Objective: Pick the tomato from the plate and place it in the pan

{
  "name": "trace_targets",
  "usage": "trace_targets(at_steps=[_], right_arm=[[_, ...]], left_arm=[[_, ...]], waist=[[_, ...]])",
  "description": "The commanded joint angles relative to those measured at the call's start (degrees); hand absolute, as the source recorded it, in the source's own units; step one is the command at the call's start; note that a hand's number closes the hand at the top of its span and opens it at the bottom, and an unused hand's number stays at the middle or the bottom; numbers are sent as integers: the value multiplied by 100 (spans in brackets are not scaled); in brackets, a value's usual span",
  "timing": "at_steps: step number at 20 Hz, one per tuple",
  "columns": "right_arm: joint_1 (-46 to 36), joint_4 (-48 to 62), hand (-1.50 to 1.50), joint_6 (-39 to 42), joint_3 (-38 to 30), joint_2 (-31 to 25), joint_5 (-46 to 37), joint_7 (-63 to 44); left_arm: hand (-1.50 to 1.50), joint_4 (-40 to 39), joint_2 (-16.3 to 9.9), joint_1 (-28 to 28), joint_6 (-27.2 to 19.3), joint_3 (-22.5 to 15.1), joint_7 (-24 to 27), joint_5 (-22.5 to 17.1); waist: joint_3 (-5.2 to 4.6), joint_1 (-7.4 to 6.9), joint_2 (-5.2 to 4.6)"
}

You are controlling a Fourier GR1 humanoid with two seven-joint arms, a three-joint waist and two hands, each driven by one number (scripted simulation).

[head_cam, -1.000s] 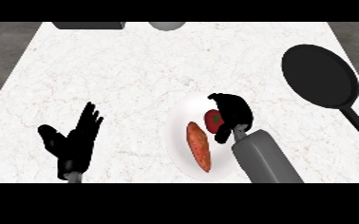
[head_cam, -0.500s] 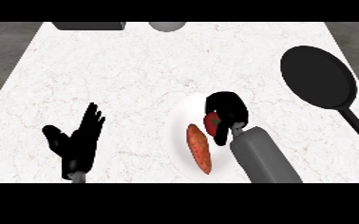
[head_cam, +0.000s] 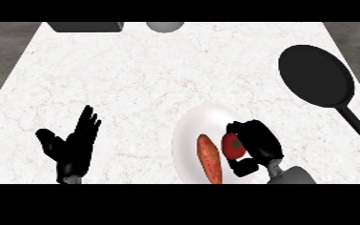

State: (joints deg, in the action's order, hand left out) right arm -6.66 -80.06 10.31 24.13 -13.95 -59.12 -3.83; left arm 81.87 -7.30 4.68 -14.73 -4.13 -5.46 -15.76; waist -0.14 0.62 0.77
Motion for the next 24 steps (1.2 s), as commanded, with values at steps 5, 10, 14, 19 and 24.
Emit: trace_targets(at_steps=[5,10,14,19,24], right_arm=[[1058,-1582,150,-828,-255,-974,-191,726],[1190,-2834,150,-1593,-941,-723,66,347],[1870,-3670,150,-1575,-1410,-842,558,340],[1441,-3909,150,-782,-2115,-796,1136,-85],[337,-2925,150,-505,-2764,-716,1687,-74]], left_arm=[[0,-319,63,-165,122,90,184,45],[0,66,-25,118,104,67,21,20],[0,216,94,-35,-96,-48,-204,150],[0,-313,223,-319,84,111,89,101],[0,275,116,-28,44,-7,-333,216]], waist=[[9,34,-65],[10,100,-33],[14,27,-58],[12,-31,-75],[15,-84,-77]])
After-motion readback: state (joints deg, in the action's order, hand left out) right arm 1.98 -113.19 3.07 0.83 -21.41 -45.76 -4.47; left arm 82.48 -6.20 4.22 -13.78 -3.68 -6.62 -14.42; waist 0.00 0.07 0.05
